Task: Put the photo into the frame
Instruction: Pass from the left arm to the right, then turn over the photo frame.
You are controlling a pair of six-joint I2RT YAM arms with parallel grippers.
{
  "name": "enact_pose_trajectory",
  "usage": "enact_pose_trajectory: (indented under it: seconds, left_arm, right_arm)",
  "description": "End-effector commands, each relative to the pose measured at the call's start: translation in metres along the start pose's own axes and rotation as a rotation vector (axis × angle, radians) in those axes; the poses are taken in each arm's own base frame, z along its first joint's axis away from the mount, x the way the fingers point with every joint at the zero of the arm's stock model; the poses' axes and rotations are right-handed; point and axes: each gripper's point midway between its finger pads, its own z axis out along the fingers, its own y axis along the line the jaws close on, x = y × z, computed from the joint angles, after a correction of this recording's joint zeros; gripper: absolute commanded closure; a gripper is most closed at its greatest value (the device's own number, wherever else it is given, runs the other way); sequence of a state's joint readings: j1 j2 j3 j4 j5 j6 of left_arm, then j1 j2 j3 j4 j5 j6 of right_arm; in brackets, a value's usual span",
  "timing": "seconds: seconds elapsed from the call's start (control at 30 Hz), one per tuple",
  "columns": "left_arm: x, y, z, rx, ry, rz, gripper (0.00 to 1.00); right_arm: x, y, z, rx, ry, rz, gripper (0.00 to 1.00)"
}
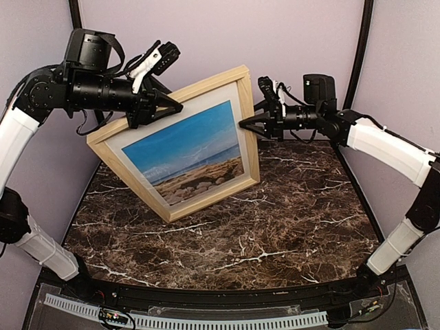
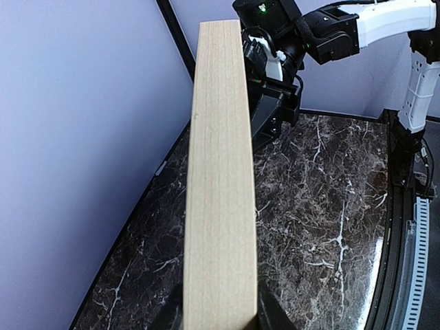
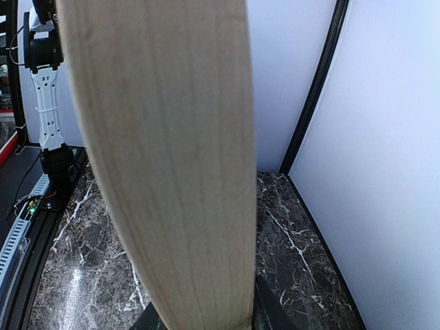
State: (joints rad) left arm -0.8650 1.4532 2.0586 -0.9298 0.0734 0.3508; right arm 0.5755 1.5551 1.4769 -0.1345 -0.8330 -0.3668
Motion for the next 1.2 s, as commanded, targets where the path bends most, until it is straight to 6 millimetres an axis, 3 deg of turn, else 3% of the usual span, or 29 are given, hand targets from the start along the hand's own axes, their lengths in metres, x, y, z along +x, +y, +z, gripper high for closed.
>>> enact_pose_trajectory:
  seconds: [0.0, 0.17, 0.47, 0.67, 0.87, 0.97, 1.17]
  left_arm:
    - [-0.051, 0.067, -0.031, -0.311, -0.243, -0.027, 0.76]
    - [-0.047, 0.077, -0.031, -0.372, -0.256, -0.037, 0.57]
    - [-0.046, 0.087, -0.031, -0.429, -0.255, -0.045, 0.41]
    - [-0.054, 0.107, -0.073, -0.589, -0.349, -0.087, 0.31]
    - [-0.039, 0.115, -0.104, -0.7, -0.361, -0.12, 0.28]
    - [-0.022, 0.116, -0.102, -0.727, -0.301, -0.134, 0.27]
    - [0.017, 0.106, -0.069, -0.68, -0.179, -0.172, 0.27]
  right_arm:
    - [0.002, 0.017, -0.014, -0.054, -0.013, 0.152, 1.0]
    - [0.001, 0.018, -0.019, -0.043, -0.029, 0.156, 1.0]
    - [0.007, 0.014, -0.019, -0.018, -0.016, 0.188, 1.0]
    - [0.016, -0.003, -0.022, 0.057, -0.009, 0.269, 1.0]
    - [0.022, -0.032, -0.032, 0.141, -0.026, 0.418, 1.0]
    - [0.032, -0.045, -0.029, 0.155, -0.005, 0.512, 1.0]
    - [0.068, -0.076, -0.027, 0.2, 0.026, 0.746, 1.0]
